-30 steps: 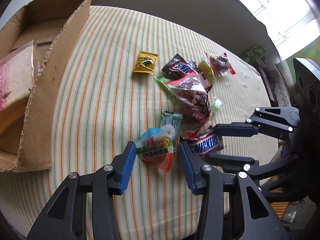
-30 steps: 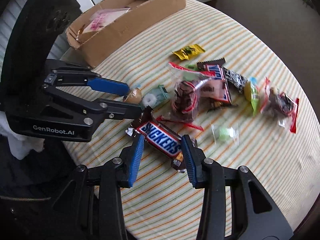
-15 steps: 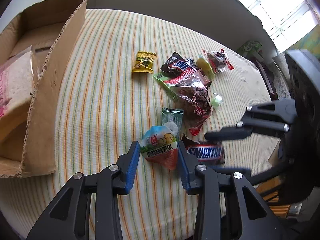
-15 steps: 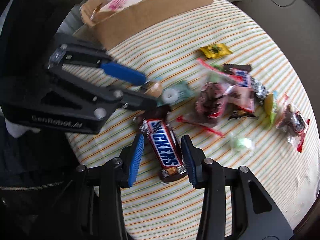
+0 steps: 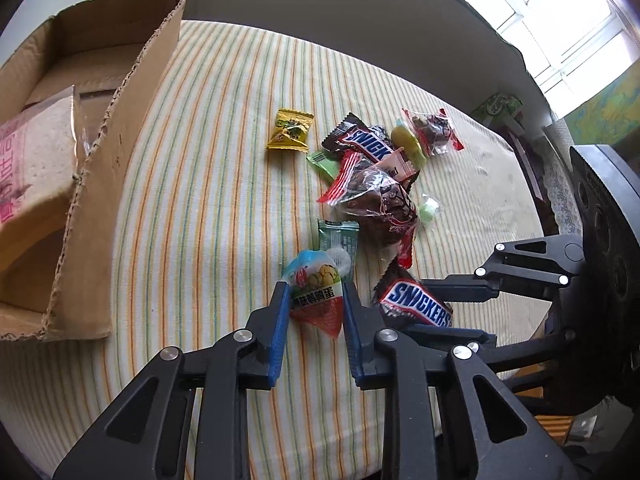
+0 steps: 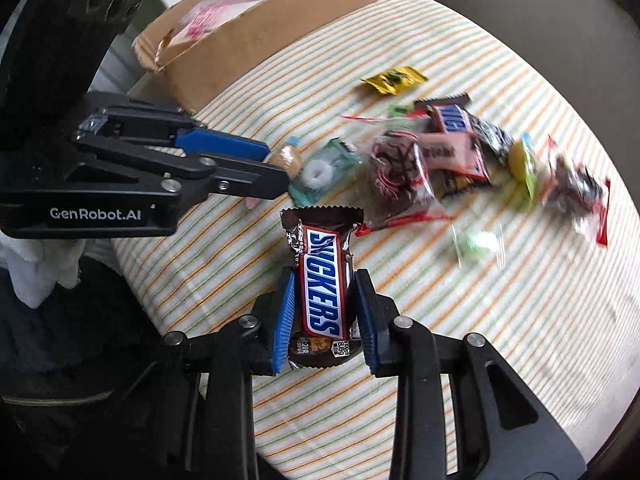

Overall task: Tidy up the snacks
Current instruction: 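Carry the Snickers with the right tool into the box while the left tool drops its candy there, then move both tools back over the snack pile, then grasp the green mint packet with the left tool while the right tool grasps the clear candy, then carry the mint packet and clear candy into the box and open both tools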

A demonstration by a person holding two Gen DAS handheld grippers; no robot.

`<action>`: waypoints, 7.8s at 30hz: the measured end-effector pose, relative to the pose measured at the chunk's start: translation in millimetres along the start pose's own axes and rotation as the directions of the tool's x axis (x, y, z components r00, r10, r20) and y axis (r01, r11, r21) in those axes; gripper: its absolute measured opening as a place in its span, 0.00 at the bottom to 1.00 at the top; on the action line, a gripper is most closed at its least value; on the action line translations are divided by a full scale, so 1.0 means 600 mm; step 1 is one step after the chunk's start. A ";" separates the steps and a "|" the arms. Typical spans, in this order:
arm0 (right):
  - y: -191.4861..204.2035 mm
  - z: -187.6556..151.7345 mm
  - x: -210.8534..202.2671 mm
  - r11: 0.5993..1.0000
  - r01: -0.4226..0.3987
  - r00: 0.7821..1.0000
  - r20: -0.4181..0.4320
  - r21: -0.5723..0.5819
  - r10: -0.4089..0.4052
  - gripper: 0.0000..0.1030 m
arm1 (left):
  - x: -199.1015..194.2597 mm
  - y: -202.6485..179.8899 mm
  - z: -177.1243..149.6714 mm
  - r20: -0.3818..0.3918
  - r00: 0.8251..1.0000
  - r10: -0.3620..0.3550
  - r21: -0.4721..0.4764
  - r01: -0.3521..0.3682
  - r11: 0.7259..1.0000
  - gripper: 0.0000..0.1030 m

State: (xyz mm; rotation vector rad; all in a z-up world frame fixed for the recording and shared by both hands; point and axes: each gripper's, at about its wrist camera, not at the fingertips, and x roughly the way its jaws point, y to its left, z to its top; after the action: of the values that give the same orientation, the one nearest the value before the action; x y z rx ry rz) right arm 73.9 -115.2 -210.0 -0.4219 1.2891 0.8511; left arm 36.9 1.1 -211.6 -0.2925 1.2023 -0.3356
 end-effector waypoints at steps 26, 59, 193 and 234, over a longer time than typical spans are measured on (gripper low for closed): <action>-0.042 -0.040 -0.060 0.989 0.007 0.994 0.107 0.145 -0.022 0.29 | -0.001 -0.013 0.016 0.048 0.998 0.038 0.025 -0.039 0.999 0.21; 0.033 0.177 -0.149 1.000 0.019 0.966 0.256 0.017 -0.023 0.29 | -0.218 0.123 0.059 0.323 0.932 0.167 -0.192 -0.108 0.975 0.21; -0.133 -0.007 0.000 0.941 0.146 0.987 0.024 0.305 -0.161 0.28 | 0.039 -0.090 0.001 -0.005 0.997 0.075 0.211 -0.073 0.975 0.21; -0.040 0.069 -0.137 0.975 0.026 0.963 0.257 0.219 -0.083 0.28 | -0.149 0.046 0.021 0.232 0.965 0.125 -0.095 -0.105 0.990 0.21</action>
State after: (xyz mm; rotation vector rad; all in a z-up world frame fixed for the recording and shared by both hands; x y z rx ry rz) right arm 115.8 -127.3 -125.8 -0.1646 1.1009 0.6873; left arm 22.6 63.3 -141.7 -0.3224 0.9929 -0.1451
